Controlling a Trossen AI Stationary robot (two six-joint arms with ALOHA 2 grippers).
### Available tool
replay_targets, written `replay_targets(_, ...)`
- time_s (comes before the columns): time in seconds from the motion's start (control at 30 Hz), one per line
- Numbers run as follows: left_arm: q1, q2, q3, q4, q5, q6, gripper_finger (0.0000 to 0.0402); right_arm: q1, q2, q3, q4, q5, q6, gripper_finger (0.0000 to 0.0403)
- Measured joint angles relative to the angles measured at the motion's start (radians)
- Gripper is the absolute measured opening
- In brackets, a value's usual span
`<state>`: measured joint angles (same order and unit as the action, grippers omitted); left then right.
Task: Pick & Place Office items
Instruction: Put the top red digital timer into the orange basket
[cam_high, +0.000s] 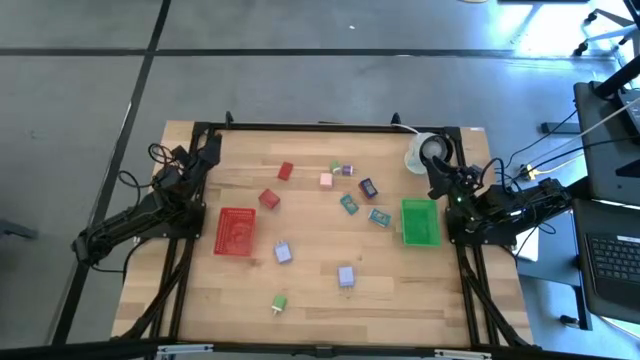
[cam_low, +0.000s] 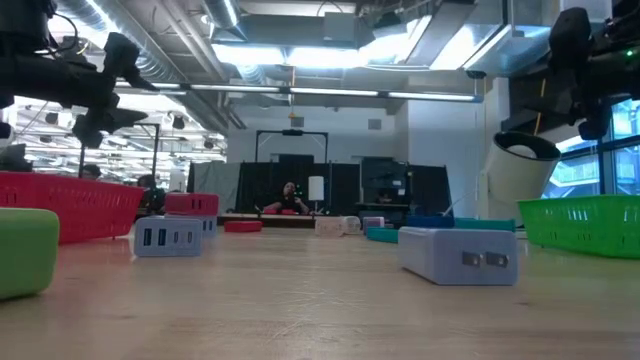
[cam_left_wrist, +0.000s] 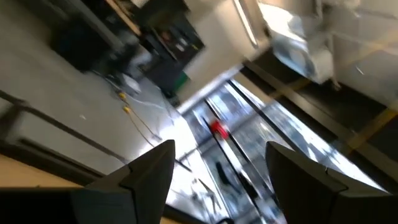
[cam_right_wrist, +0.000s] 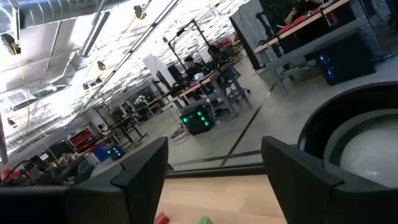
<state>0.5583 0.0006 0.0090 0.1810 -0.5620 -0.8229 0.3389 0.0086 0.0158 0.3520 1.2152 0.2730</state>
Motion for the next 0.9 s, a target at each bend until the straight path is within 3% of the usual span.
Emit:
replay_targets(0.13, 0.0, 0.0, 0.0, 0.081, 0.218, 0.133, 0.0242, -0.02, 0.0, 0.0, 0.017, 0.0, 0.003, 0.0262)
replay_targets(0.2, 0.0, 0.002, 0.0, 0.144, 0.267, 0.168, 0.024, -0.035, 0.0, 0.0, 0.04, -0.001, 0.004, 0.0262)
replay_targets(0.4, 0.0, 0.033, 0.004, 0.235, 0.274, 0.171, 0.024, -0.086, 0.0, 0.0, 0.075, -0.082, 0.049, 0.0262)
replay_targets(0.53, 0.0, 0.109, 0.032, 0.244, 0.269, 0.085, 0.024, -0.127, 0.013, 0.0, 0.076, -0.092, 0.172, 0.0262)
replay_targets(0.73, 0.0, 0.299, 0.152, 0.272, 0.347, 0.141, 0.024, -0.174, 0.063, 0.01, 0.074, -0.18, 0.244, 0.0262)
replay_targets(0.9, 0.0, 0.489, 0.28, 0.272, 0.417, 0.256, 0.024, -0.188, 0.122, 0.082, 0.074, -0.222, 0.196, 0.0261)
